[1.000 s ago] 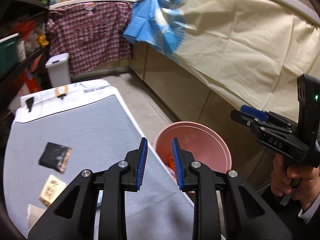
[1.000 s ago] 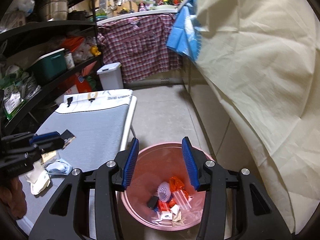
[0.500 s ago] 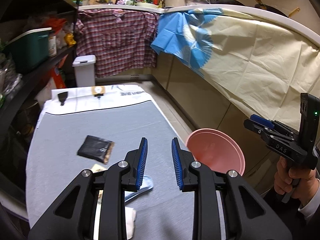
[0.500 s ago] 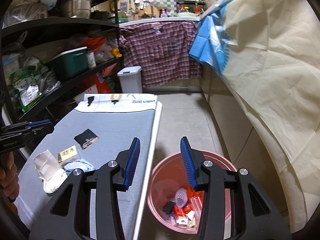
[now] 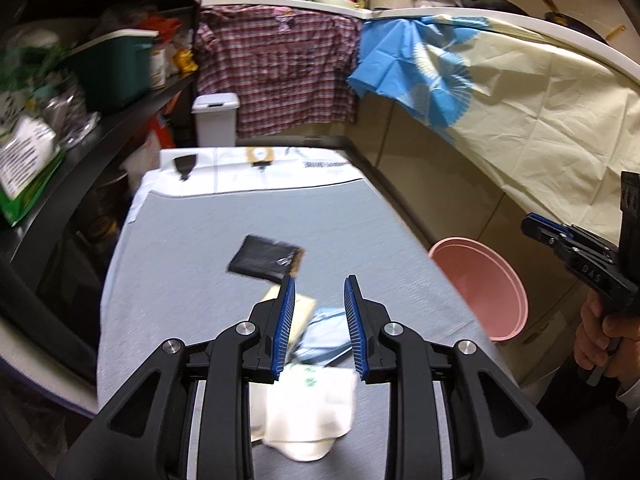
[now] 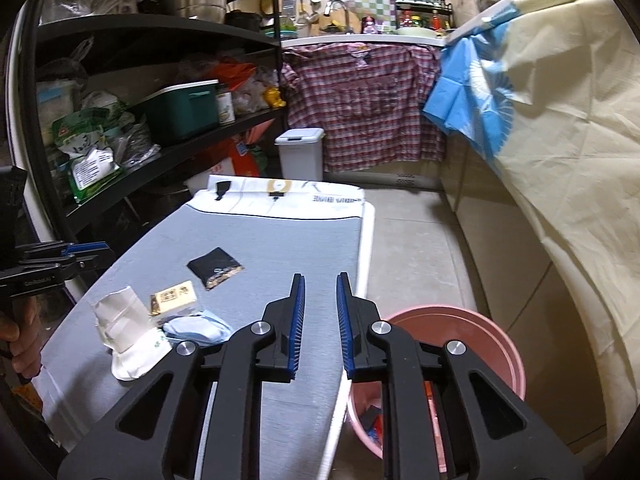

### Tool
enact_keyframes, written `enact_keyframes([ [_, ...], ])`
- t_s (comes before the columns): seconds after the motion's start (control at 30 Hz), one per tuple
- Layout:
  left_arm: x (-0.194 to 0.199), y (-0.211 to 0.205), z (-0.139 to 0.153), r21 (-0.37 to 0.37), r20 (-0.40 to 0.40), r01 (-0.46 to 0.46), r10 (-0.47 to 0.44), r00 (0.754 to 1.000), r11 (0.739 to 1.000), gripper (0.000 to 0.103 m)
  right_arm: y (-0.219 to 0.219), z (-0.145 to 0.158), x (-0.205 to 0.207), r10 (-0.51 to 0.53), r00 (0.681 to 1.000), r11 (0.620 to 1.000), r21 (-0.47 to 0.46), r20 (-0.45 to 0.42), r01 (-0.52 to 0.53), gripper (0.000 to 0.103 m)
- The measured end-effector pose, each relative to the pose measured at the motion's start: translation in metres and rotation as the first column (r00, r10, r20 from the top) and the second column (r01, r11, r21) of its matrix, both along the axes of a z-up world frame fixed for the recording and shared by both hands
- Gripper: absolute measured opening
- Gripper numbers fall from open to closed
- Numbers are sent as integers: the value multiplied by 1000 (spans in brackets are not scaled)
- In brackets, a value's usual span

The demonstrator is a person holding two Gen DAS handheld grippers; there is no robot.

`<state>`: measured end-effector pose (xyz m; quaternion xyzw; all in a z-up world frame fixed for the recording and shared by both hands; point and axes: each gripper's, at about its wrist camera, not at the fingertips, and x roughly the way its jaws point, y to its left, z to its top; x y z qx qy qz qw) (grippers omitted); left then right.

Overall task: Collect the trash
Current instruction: 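Move both tools back over the board toward the tissue pack and mask, then grasp the beige paper strip with the left tool while the right tool grasps the blue mask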

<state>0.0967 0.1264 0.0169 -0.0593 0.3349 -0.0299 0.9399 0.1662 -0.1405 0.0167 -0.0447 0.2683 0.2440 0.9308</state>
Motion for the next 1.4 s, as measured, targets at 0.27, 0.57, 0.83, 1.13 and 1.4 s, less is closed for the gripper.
enact_keyframes([
  [0.27, -11, 28, -22, 2, -56, -42, 42, 998, 999, 31, 44, -19, -3, 106, 994, 994, -35, -24, -107, 17],
  [0.57, -13, 43, -47, -14, -127, -44, 42, 991, 999, 34, 87, -48, 3, 212, 974, 972, -83, -77, -218, 22],
  [0.83, -8, 46, -67, -21, -179, -25, 21, 984, 999, 35, 123, -79, 4, 304, 944, 933, -160, -127, -322, 34],
  [1.13, -3, 47, -77, -34, -203, -3, -4, 979, 999, 34, 148, -103, 4, 350, 920, 885, -259, -176, -387, 34],
  [1.4, -3, 46, -77, -25, -203, 12, -16, 979, 1000, 14, 151, -108, 3, 345, 920, 871, -303, -185, -387, 20],
])
